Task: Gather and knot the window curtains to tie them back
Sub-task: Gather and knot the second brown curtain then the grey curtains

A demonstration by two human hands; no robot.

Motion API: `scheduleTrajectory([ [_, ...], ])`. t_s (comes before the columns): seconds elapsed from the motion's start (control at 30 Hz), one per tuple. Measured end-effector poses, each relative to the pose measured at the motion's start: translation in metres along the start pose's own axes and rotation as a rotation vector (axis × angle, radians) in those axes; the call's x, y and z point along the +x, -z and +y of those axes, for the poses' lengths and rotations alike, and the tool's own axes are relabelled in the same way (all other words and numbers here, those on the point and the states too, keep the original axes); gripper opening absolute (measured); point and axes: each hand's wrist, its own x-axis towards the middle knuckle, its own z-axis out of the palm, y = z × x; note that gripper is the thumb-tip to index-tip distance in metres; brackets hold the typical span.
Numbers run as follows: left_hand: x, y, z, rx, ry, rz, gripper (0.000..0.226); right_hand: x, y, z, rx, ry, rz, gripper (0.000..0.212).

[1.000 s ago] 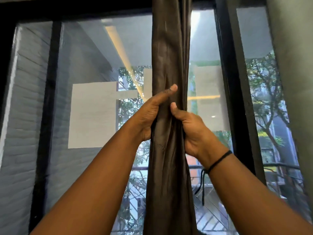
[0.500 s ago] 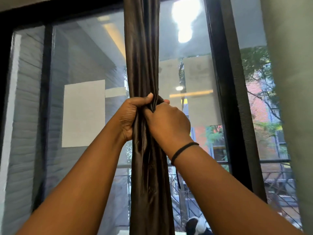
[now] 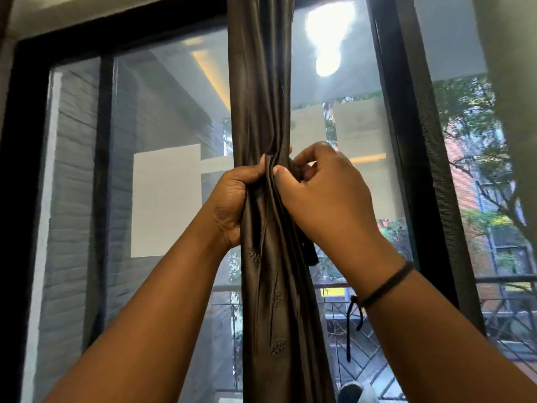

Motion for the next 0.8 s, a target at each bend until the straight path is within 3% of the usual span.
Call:
scheduleTrajectory([
  [0.13,-0.002,0.003,0.007,0.102,0.018,-0.013,0.041,0.005,-0.009,-0.005,-0.013,-0.079,-0.027,0.021],
  [0.23,-0.002,0.008,0.013,0.139,0.023,-0.011,0.03,0.011,-0.01,-0.014,0.017,-0.111,-0.094,0.019],
  [0.4,-0.006,0.021,0.019,0.063,0.07,-0.056,0.031,0.022,0.002,-0.023,0.572,-0.582,-0.476,0.018],
  [0.53,-0.009,0.033,0.027,-0.114,0.164,-0.186,0.046,0.031,0.01,-0.018,0.724,-0.762,-0.65,0.03],
  [0.77,-0.008,0.037,0.025,-0.131,0.235,-0.287,0.054,0.041,0.02,-0.026,0.835,-0.831,-0.558,0.028],
  [0.8,-0.007,0.038,0.024,-0.128,0.236,-0.292,0.054,0.04,0.023,-0.026,0.766,-0.791,-0.578,0.038],
])
